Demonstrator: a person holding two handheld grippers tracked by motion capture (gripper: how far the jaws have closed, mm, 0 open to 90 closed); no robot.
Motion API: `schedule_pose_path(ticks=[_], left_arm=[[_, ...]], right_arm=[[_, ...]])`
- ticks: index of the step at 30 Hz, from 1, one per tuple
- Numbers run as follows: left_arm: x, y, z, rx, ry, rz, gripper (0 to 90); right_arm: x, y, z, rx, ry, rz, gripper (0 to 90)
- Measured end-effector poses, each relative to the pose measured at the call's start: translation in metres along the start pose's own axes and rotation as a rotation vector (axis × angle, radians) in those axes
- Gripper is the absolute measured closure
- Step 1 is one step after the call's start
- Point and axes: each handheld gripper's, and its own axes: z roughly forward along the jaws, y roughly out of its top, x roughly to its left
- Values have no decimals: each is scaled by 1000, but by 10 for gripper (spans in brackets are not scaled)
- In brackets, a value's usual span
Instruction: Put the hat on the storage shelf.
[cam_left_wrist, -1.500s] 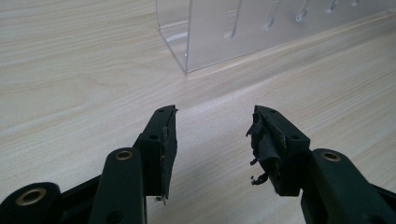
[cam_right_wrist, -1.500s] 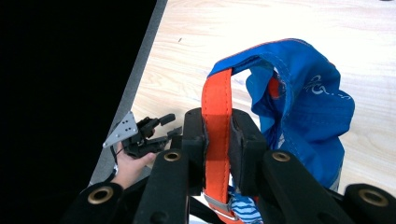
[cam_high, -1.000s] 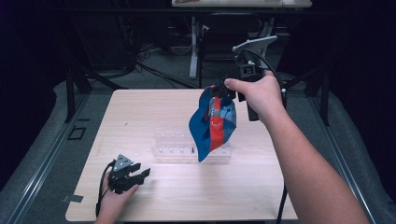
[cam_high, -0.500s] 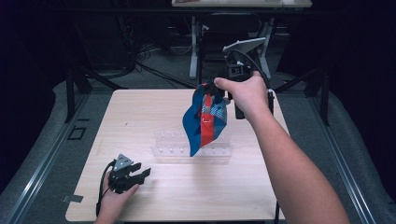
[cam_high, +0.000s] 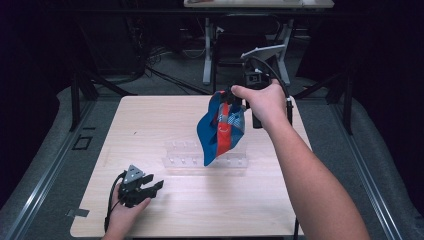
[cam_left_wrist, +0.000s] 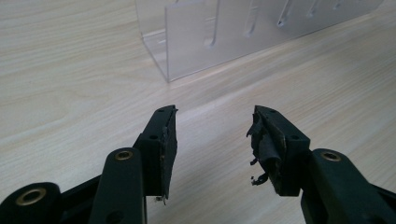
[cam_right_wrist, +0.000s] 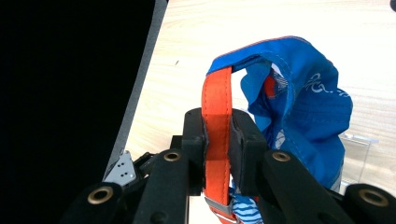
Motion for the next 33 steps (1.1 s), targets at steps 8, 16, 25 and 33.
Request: schedule_pose_path(ticks=[8,16,25,33], left_arm=[[-16,19,-4,-49,-23,41,515],[-48,49,10,-83,-67,130,543],[-77,73,22,-105,-117,187,570],[-100,87,29,-124,-116,244,571]], right_arm=[[-3,-1,-2,4,7,-8,774],[-1,-3,-3,9,7,-13,774],[-1,-3,-3,20,17,-16,774],[-1,-4,-3,20,17,-19,774]])
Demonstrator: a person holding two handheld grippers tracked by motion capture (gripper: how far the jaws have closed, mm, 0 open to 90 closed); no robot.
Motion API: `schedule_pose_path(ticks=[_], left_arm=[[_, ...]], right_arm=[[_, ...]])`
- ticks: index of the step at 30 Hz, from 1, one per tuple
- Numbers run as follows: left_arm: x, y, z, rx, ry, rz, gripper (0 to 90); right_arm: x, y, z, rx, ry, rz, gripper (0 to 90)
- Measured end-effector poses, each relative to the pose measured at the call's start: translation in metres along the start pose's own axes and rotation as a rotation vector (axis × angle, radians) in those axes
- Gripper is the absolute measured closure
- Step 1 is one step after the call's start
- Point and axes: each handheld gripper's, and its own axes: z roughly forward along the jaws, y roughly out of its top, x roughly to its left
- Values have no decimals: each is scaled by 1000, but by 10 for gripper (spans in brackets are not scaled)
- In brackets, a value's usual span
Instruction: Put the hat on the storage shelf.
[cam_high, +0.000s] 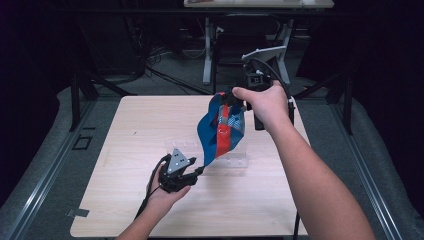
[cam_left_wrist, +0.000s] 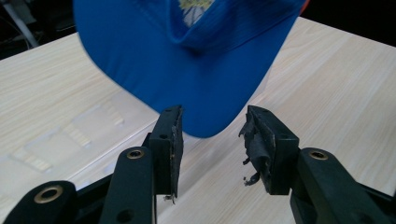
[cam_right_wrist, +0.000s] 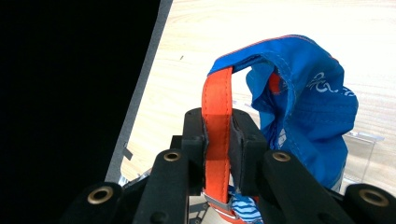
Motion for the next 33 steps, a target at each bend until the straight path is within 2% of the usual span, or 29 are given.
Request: schedule_pose_path(ticks=[5,11,14,19,21,29,33], left_arm=[[-7,5,6,7,-10,30,593],[-8,6,14,25,-10,29,671],[-10,5,18,46,4,46,731],[-9,3,17,50,2,57,818],[-9,2,15,52,6,76,835],[-1,-2,7,27,19,81,871],[7,-3,4,23,11,54,876]], right_arm=[[0,0,0,-8,7,0,774],[1,-1,0,3,10,-9,774],[2,-2,1,5,7,-15,774],[1,-2,-1,3,7,-14,774],[1,-2,-2,6,10,-15,774],[2,-2,-1,2,16,-11,775],[2,-2,0,-4,14,-5,775]])
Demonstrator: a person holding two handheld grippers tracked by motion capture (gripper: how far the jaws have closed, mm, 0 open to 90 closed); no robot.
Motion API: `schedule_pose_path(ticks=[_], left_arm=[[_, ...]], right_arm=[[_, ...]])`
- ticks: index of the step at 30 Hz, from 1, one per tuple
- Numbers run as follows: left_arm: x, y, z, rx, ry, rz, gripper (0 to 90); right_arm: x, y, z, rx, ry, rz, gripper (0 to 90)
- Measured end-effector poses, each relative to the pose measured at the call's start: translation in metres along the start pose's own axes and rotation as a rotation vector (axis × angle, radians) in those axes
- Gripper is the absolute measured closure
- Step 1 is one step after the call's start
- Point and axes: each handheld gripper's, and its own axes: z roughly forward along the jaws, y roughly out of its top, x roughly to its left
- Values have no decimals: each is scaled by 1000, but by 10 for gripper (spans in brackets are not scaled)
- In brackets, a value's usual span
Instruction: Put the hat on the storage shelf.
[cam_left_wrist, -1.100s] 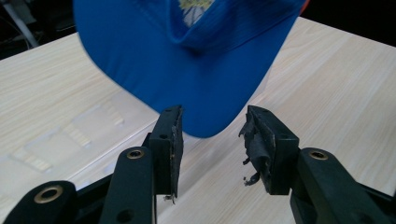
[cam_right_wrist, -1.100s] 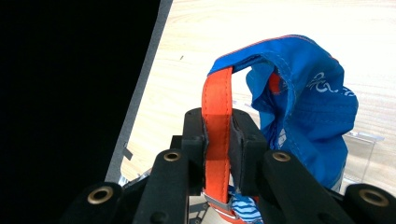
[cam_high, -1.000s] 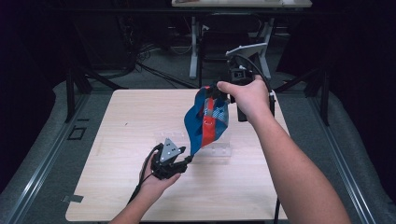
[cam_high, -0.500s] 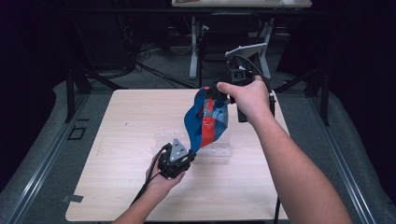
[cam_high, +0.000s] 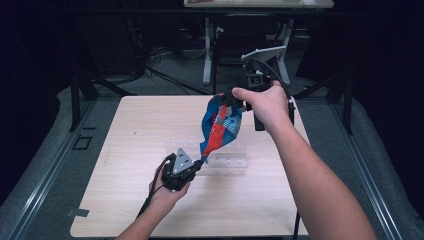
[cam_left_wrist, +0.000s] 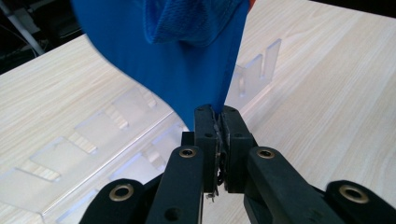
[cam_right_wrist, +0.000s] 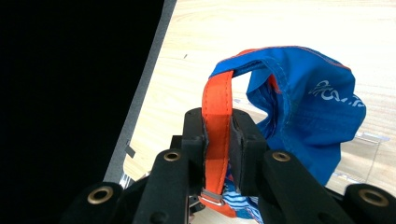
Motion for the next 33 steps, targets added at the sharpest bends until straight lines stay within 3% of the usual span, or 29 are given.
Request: schedule_pose_path(ticks=[10,24,30,31,33], left_arm=[[0,-5,3,21,7,-10,879],[3,-15,7,26,9,-38,883],[4,-20,9,28,7,-50,884],[4,-23,10,29,4,-57,884],[5,-26,11,35,1,-64,884]], right_arm=[[-1,-1,11,20,-1,0,774],[-15,-4,31,42,-6,24,772],[-19,-5,36,68,-17,11,772],[-18,-6,38,53,-15,36,772],[-21,-7,40,70,-17,18,772]])
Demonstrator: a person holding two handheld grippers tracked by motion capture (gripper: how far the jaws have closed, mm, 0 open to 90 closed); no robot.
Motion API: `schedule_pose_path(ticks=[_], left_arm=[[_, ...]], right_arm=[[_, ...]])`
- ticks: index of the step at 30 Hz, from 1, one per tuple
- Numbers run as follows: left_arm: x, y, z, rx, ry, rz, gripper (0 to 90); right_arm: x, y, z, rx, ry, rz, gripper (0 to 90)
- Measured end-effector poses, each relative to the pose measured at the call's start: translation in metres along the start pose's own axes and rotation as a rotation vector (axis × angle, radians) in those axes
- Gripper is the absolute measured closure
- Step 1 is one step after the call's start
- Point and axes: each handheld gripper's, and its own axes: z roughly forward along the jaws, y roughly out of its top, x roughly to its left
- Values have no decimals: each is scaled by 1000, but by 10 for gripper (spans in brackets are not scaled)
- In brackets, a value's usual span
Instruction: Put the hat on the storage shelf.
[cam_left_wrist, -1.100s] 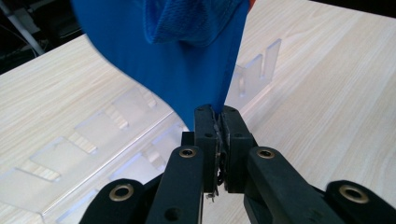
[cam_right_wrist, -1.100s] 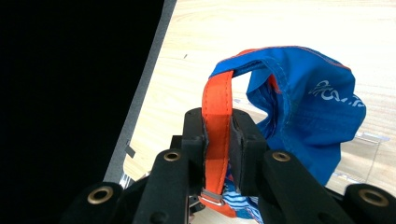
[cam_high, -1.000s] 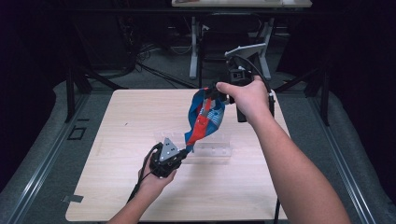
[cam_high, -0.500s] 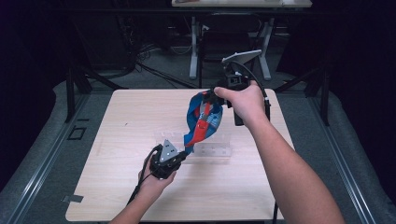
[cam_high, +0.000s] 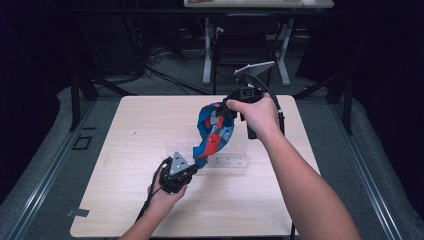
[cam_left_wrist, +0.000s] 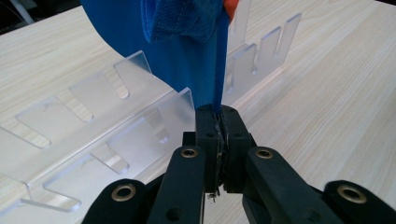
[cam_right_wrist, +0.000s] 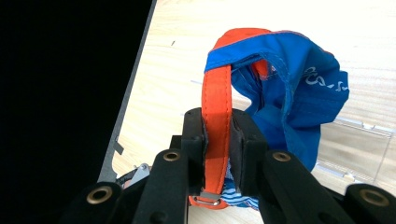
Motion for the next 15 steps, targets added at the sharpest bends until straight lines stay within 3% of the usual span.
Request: schedule_pose_path(ticks=[6,15], left_arm=[[2,-4,1,-13,-6,-25,882],[3,-5,-2,-18,-7,-29,879]], right_arm=[[-4,-1,7,6,-5,10,772],[-12,-4,9,7,-6,31,771]])
